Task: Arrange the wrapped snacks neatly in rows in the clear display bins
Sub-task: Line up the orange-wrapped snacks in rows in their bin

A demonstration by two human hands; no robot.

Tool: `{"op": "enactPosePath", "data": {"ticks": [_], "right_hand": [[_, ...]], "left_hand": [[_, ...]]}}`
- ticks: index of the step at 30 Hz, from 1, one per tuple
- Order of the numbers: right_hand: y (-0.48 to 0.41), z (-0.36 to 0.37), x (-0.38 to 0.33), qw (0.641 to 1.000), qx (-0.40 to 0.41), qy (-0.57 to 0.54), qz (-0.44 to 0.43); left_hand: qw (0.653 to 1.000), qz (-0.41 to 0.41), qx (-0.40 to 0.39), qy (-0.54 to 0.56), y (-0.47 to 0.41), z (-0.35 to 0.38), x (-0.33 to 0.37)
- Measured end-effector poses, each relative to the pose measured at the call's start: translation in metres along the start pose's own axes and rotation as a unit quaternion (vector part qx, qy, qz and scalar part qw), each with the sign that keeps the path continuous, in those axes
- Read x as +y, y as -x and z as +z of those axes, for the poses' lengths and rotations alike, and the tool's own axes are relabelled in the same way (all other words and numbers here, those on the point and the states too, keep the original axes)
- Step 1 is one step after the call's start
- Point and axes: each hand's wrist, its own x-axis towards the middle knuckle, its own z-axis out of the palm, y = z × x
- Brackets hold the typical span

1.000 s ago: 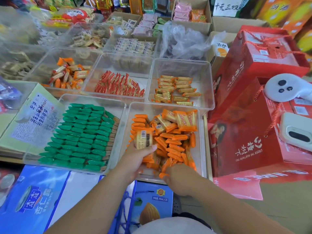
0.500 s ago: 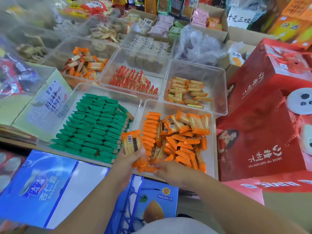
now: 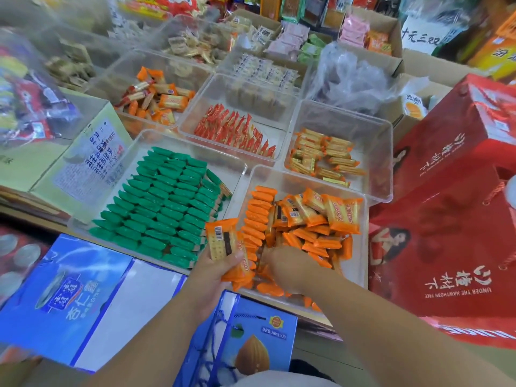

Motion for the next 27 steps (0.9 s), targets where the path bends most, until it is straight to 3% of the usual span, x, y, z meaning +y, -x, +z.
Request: {"op": "enactPosePath", "data": {"ticks": [3,6,10,13,19,24,27], "right_hand": [[0.002,0.011,0.006,0.991,-0.056,0.117,-0.01],[0.006,0.024,0.023,0.979,-0.029,0.195,-0.054],[0.012,0.03,0.041,0.972,-0.008,0.234,-0.008],[0.003,0.029,0.026,0.964,-0.042,0.263,0.019],[-0.039,0.014,0.009,0.986,-0.044,0.046,0.155],[-0.05,0.028,0.012,0.978,0.05,-0.053,0.196],[-0.048,0.037,0.016,0.982,0.024,-0.085,0.166]], "left_hand": [[1.0,0.002,0.01,-0.011,0.0,0.002,-0.001],[1.0,0.002,0.01,-0.02,-0.001,0.0,-0.001],[1.0,-0.006,-0.008,-0.018,-0.001,-0.002,0.0],[1.0,-0.009,-0.015,-0.015,-0.001,-0.004,0.0],[1.0,-0.007,-0.015,-0.009,-0.002,-0.005,-0.001],[1.0,-0.006,-0.015,-0.007,-0.004,-0.009,-0.005],[1.0,-0.009,-0.016,0.002,-0.004,-0.009,-0.007]]}}
